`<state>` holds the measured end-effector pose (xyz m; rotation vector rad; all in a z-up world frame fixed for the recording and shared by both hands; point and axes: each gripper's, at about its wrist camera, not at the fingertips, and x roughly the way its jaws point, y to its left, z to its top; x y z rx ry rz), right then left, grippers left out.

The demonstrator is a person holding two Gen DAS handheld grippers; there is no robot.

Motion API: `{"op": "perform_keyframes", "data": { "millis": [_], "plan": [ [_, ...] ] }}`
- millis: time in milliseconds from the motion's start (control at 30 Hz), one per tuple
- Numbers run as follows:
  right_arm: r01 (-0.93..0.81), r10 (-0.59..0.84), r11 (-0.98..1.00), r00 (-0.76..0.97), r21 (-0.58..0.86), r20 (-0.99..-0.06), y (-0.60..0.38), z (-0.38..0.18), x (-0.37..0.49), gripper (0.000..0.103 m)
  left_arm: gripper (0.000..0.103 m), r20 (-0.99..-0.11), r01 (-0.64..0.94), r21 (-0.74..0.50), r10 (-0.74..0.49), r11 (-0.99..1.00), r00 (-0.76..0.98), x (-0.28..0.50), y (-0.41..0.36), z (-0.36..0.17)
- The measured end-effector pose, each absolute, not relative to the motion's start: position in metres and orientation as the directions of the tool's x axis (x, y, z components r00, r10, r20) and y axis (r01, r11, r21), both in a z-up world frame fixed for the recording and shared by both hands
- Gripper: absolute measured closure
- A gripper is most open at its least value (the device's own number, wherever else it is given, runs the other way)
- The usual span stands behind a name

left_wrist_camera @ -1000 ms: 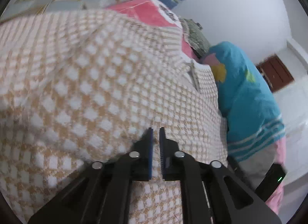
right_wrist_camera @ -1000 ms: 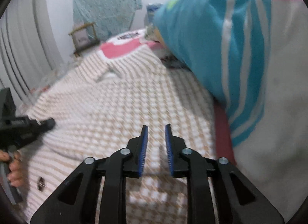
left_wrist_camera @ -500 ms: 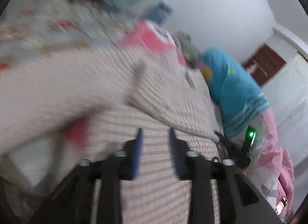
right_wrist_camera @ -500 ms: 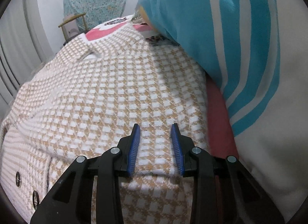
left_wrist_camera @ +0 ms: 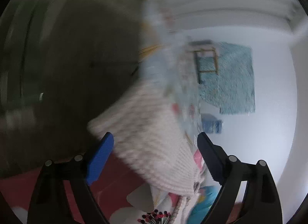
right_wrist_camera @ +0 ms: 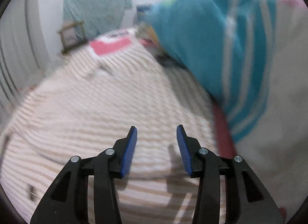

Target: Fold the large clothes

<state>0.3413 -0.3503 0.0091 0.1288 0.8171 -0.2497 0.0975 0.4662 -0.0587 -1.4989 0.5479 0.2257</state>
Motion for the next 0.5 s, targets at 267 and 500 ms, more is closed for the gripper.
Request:
{"op": "perform_keyframes", "data": {
  "millis": [267,500],
  "plan": [
    [0.028,-0.052,0.999,0.657,-0.044,-0.752,-0.272,0.001,0.37,0.052,0.007,-0.189,-0.234,-0.865,-0.144,-0.444,0.971,0.108,0.444,-0.171],
    [0.056,0.062,0.991,0.627,0.124,-0.777,-0.301,-0.011,0.371,0.042,0.071,-0.203,-0.226,-0.903,-0.101,-0.365,0.974,0.121,0.448,-0.159]
  ]
}}
